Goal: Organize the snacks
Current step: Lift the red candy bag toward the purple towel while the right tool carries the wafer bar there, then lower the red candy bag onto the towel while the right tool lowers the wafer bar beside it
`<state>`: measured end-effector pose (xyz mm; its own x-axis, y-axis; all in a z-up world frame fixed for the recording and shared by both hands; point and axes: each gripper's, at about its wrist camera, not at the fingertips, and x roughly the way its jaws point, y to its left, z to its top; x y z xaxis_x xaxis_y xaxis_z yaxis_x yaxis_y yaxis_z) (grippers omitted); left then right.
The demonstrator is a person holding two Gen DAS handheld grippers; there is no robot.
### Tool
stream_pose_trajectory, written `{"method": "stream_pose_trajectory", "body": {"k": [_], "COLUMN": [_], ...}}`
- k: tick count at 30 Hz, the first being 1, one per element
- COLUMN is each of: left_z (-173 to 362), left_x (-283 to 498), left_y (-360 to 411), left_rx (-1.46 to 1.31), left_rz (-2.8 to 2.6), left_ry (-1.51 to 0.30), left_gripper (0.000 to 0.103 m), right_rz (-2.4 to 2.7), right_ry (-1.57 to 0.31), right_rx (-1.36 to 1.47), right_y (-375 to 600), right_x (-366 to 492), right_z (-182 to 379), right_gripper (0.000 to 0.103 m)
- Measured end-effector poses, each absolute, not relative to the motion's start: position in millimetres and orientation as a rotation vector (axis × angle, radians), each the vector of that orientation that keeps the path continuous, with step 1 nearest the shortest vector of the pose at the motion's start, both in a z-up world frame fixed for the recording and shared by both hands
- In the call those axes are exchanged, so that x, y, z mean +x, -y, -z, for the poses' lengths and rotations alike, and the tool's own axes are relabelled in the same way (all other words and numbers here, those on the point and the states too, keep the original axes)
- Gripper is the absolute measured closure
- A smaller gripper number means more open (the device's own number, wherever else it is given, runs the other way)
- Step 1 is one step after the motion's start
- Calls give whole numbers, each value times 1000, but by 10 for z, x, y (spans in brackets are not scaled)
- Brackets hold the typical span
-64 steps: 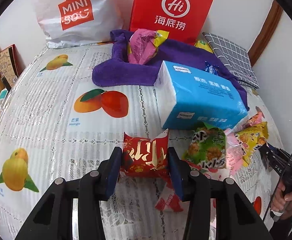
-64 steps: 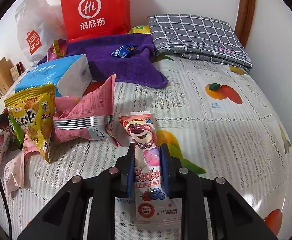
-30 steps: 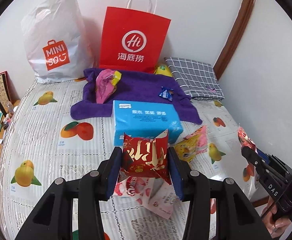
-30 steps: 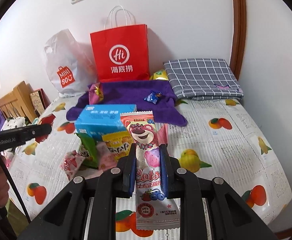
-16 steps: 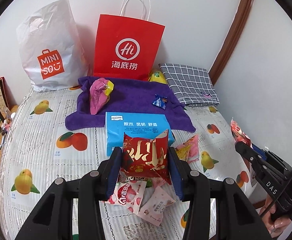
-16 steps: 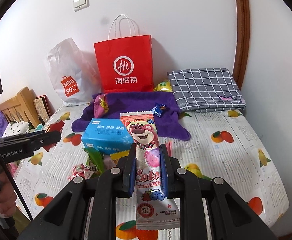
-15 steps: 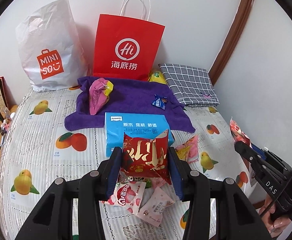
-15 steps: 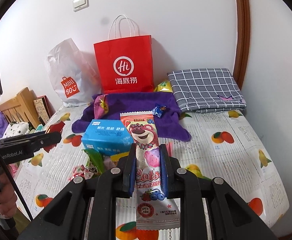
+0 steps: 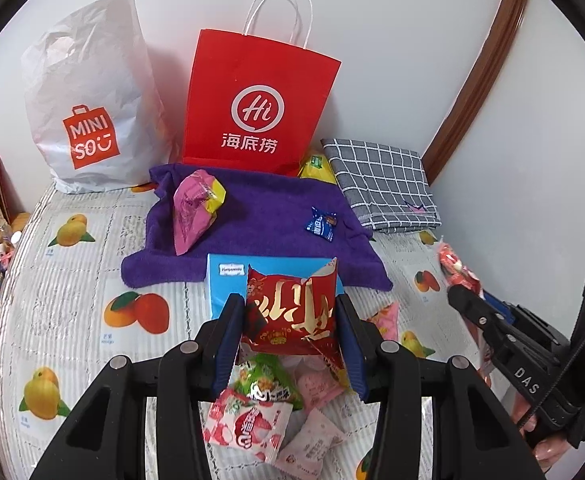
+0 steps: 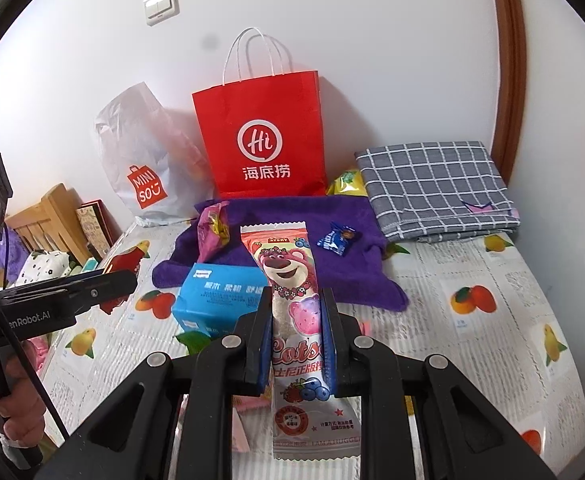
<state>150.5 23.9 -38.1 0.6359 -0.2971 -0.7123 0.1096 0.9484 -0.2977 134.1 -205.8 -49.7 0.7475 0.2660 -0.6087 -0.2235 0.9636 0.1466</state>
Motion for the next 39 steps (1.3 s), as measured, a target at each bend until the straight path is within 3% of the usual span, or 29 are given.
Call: {"method": "stream_pose_trajectory", "body": {"k": [39], "left_z": [556], "left_x": [2365], "left_y": [-301], "left_rx": [-247], "left_rz": [236], "left_ry": [-906], "left_gripper": [59], "right_rz": [-325], "right_ry": [-759], "right_rx": [77], "right_y": [1646], "right_x": [2433], "right_z": [619], "right_gripper": [82]}}
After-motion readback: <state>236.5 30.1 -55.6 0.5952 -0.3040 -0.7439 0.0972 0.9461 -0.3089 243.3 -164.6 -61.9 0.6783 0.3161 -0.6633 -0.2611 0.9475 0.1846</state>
